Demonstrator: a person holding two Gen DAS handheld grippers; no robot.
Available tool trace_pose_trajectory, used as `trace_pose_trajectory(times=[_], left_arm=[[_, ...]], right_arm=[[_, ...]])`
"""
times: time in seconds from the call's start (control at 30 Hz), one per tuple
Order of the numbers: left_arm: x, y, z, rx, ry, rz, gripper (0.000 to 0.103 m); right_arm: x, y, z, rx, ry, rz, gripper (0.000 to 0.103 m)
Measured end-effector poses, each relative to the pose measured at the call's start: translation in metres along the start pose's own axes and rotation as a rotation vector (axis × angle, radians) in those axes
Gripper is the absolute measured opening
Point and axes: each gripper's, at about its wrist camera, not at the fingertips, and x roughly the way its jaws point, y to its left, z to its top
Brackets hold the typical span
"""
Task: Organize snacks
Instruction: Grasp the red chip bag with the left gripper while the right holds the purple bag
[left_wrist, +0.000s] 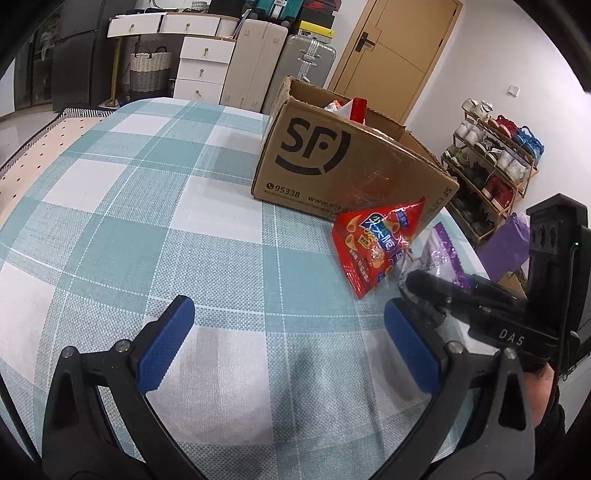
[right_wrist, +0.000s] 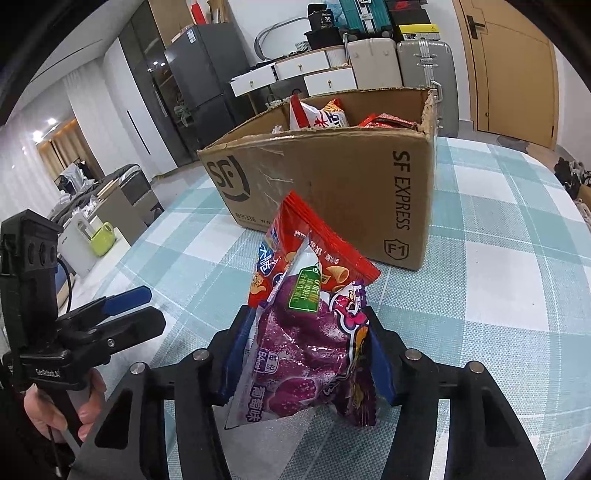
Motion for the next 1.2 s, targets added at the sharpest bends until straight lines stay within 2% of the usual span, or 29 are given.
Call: trace_pose_trajectory(times=[0.17, 0.23, 0.73, 0.97, 1.1, 1.2], left_arm=[[0.0, -0.001, -0.001, 0.001, 0.005, 0.01, 0.102], [0.001, -0.001, -0.002, 0.001, 0.007, 0.019, 0.102], [0.009, -0.015, 0.003, 0.068, 0.035, 0.089, 0.102], [0.018, -0.036, 0.02, 0.11, 0.07, 0.076, 0.102], [0.023, -0.058, 0.029, 0.16, 0.059, 0.066, 0.102], [0.033, -0.072, 0.034, 0.179, 0.085, -0.002, 0.102]], right_arm=[[-0.026, -0.012, -0.004, 0.058, -0.126, 0.027, 0.055], [-0.032, -0.014, -0.004, 0.072, -0.149, 0.037, 0.055], [-0.054, -0.02, -0.011, 0.081, -0.223, 0.089, 0.055], [-0.064, -0.03, -0.014, 0.126, -0.252, 0.081, 0.055], [-0.075, -0.03, -0.014, 0.126, -0.293, 0.078, 0.055], [-0.08, -0.033, -0.013, 0.14, -0.307, 0.083, 0.056]])
